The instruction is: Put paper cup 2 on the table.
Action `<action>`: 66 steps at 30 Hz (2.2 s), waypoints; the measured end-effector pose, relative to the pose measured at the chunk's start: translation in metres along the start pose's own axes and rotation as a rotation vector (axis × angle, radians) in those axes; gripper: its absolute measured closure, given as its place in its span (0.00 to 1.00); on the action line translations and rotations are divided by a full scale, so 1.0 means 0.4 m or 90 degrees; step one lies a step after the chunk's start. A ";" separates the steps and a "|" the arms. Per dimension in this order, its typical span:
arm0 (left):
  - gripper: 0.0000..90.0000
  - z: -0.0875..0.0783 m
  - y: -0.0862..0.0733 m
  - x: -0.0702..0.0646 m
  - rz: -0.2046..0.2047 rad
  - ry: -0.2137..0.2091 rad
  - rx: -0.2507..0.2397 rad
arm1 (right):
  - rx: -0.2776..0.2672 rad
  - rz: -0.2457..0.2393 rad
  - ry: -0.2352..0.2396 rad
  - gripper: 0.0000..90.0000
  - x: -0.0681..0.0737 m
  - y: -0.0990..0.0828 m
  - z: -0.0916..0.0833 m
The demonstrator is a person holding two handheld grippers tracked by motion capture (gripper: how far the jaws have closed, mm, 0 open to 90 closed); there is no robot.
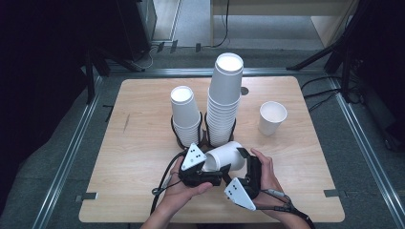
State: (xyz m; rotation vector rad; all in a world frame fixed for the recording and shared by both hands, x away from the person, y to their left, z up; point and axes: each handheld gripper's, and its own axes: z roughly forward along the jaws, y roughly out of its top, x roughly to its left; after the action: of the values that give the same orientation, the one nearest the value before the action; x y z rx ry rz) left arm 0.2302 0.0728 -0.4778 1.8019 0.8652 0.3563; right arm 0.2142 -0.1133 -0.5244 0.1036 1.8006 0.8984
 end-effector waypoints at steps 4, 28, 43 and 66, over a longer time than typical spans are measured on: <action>0.25 -0.001 0.000 0.007 -0.005 0.006 -0.007 | 0.001 0.004 0.004 0.00 -0.006 0.003 -0.011; 0.25 -0.020 0.004 0.012 -0.036 0.018 -0.125 | 0.029 0.134 -0.049 0.00 -0.069 0.002 -0.112; 0.25 -0.034 0.003 0.016 -0.029 0.017 -0.224 | 0.001 0.404 -0.045 0.00 -0.094 -0.001 -0.101; 0.25 -0.041 0.003 0.007 -0.020 -0.012 -0.249 | -0.031 0.626 -0.019 0.00 -0.103 -0.006 -0.096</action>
State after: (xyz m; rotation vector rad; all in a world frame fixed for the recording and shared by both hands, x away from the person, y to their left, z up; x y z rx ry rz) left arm 0.2226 0.0860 -0.4707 1.4269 0.7507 0.4529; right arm 0.2005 -0.1545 -0.4884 1.0272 1.6651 1.5924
